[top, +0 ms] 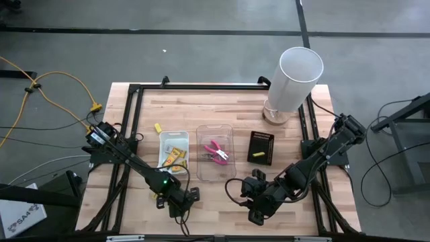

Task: Pick & Place School Supplies
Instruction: Put the yellow eraser into the black basket

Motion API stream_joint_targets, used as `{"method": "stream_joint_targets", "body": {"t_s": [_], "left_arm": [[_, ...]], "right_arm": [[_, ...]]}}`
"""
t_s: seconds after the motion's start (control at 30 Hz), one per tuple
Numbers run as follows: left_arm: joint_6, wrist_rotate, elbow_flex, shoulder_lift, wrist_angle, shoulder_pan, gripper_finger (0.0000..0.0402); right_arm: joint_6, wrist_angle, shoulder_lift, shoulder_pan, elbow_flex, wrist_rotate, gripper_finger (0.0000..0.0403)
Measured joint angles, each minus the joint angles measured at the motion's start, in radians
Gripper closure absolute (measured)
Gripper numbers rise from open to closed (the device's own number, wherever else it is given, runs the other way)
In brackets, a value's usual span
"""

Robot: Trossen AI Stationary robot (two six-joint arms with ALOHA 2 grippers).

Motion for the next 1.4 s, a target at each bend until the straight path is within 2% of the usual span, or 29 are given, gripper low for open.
{"method": "stream_joint_targets", "body": {"t_s": [0.27, 0.43, 0.57, 0.83, 1.1, 1.23, 1.4], "left_arm": [[-0.016, -0.003, 0.0, 0.0, 0.003, 0.0, 0.0369], [-0.03, -0.004, 0.0, 0.0, 0.007, 0.0, 0.037], [-0.069, -0.013, 0.0, 0.0, 0.07, 0.0, 0.0368], [-0.122, -0.115, 0.034, 0.0, 0.178, 0.0, 0.0368], [-0.136, -0.33, 0.052, -0.041, 0.326, 0.002, 0.0368], [-0.122, -0.476, 0.053, -0.071, 0.428, 0.002, 0.0368], [-0.078, -0.67, 0.053, -0.083, 0.576, 0.002, 0.0368]], "right_arm": [[0.0, 0.0, 0.0, 0.0, 0.0, 0.0, 0.0275], [0.0, 0.0, 0.0, 0.0, 0.0, 0.0, 0.0275], [-0.001, -0.007, 0.0, 0.0, 0.0, 0.0, 0.0275], [-0.021, -0.104, 0.0, 0.001, 0.0, 0.031, 0.0275], [-0.178, -0.057, 0.0, 0.001, 0.0, 0.058, 0.0275], [-0.28, -0.033, 0.0, 0.001, 0.0, 0.065, 0.0275], [-0.446, 0.002, 0.0, 0.001, 0.0, 0.13, 0.0275]]}}
